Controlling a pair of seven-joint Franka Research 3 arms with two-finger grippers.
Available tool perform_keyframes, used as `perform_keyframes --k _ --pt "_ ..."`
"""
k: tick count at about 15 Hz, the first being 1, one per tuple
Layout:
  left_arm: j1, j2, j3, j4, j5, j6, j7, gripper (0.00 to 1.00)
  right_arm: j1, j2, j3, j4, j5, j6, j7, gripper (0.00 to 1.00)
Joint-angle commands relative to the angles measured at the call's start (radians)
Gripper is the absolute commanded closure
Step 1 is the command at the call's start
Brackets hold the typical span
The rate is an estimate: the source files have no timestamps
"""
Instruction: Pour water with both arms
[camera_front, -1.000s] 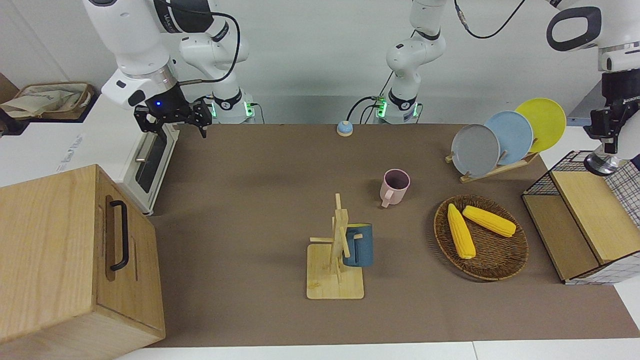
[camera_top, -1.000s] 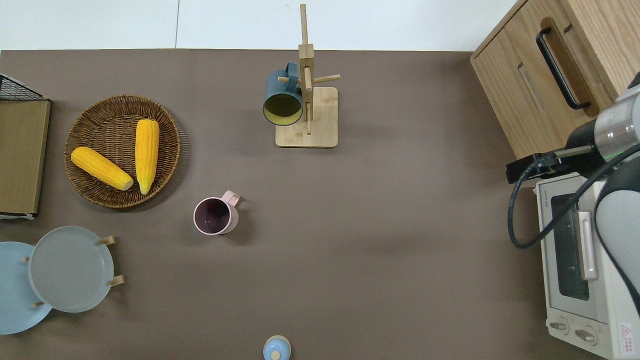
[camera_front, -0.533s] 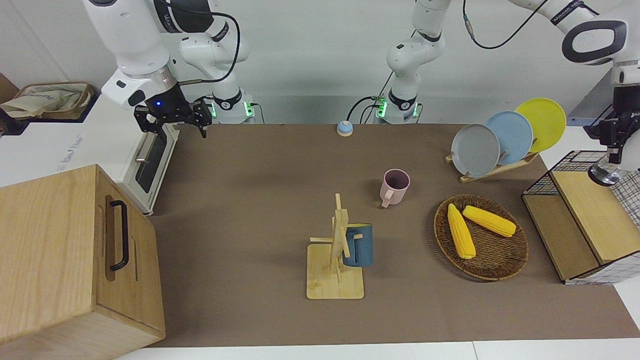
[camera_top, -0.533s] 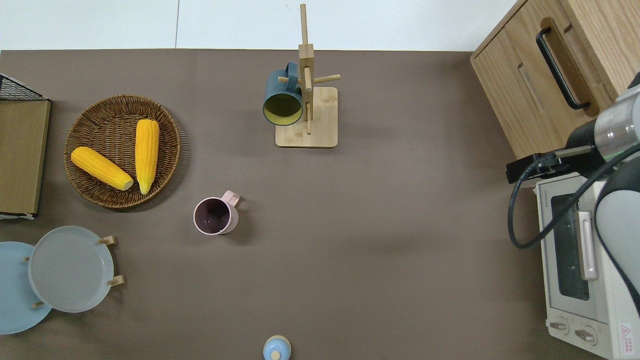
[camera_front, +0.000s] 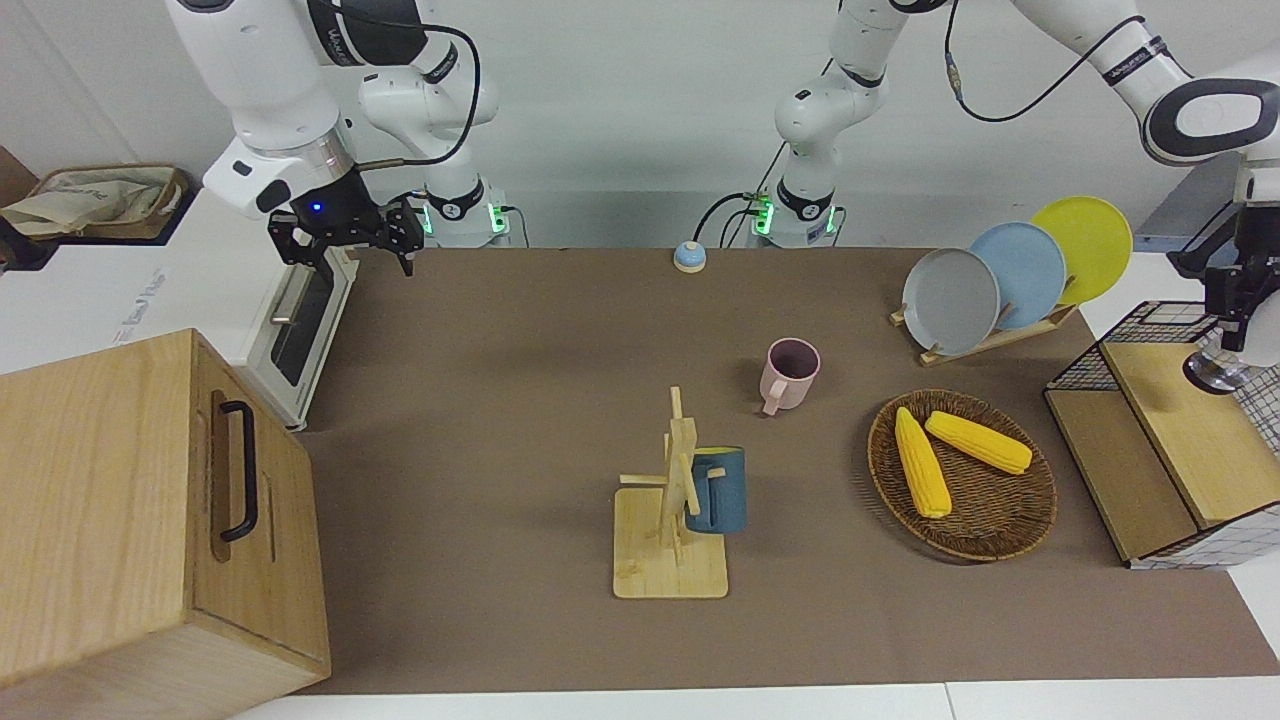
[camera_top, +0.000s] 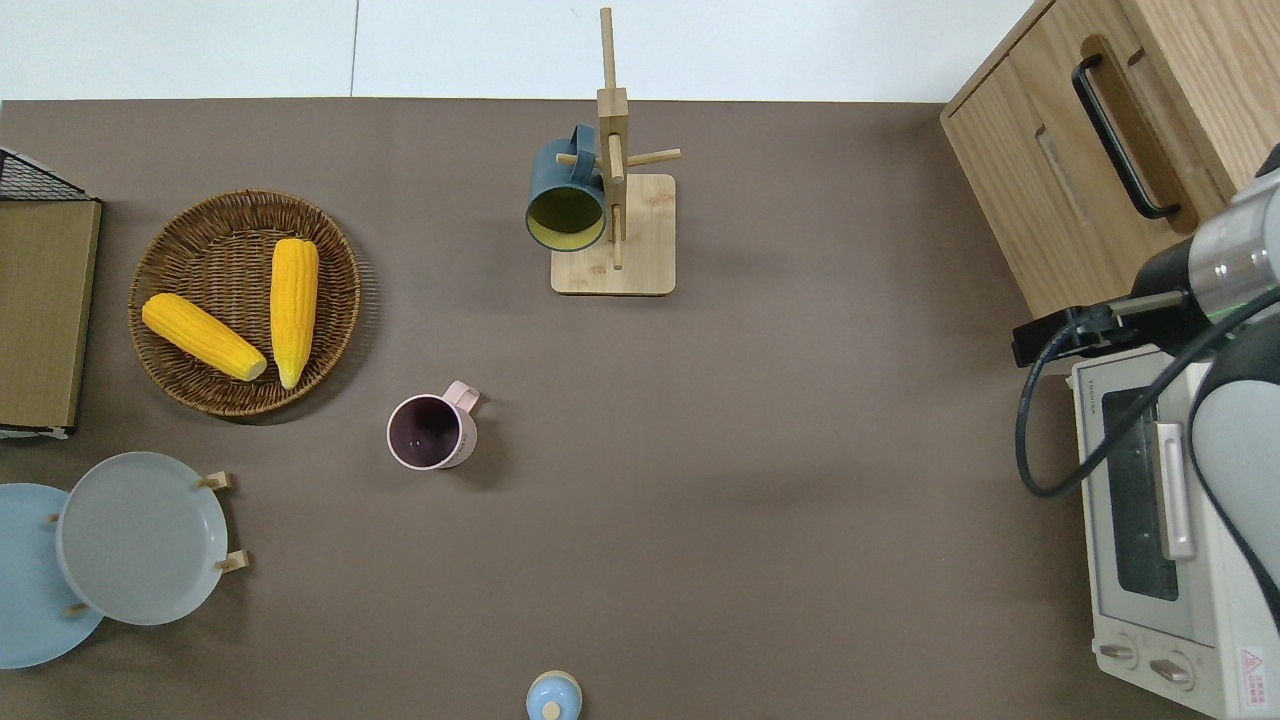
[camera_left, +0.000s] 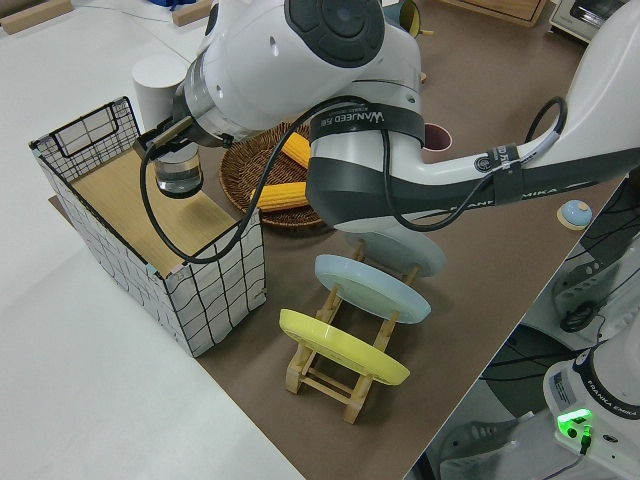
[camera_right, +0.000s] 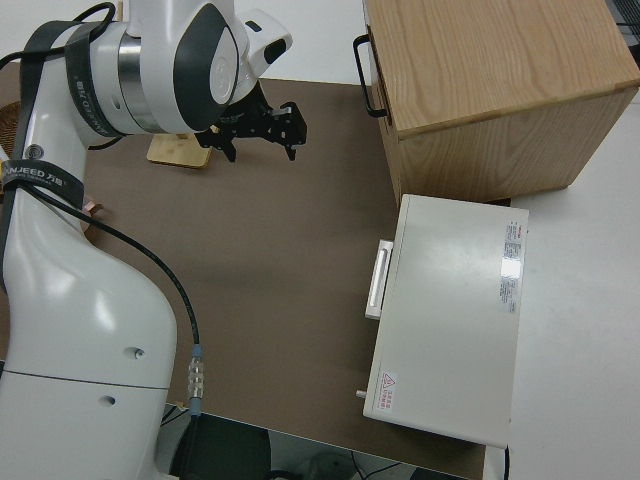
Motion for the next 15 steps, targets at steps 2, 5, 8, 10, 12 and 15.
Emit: perform_keyframes --k 2,5,8,10,12,15 --pt "0.023 0.076 -0.003 0.086 -0.102 -0.009 0.120 1.00 -0.002 0.000 0.000 0.009 0.004 -0.012 -0.014 0.011" --pt "0.035 0.107 -0.005 0.095 -0.128 -0.007 0.130 1.00 -0.002 0.000 0.000 0.009 0.004 -0.012 -0.014 0.011" --pt "0.039 0.122 -0.005 0.103 -0.128 -0.007 0.130 1.00 -0.002 0.000 0.000 0.009 0.004 -0.012 -0.014 0.011" --pt "0.041 0.135 -0.005 0.103 -0.130 -0.005 0.130 1.00 -0.002 0.000 0.000 0.009 0.004 -0.012 -0.014 0.011" --pt "0.041 0.144 -0.005 0.103 -0.130 -0.004 0.130 1.00 -0.002 0.000 0.000 0.009 0.003 -0.012 -0.014 0.011" --pt "0.039 0.158 -0.005 0.103 -0.128 0.001 0.131 1.00 -0.002 0.000 0.000 0.009 0.004 -0.012 -0.014 0.011"
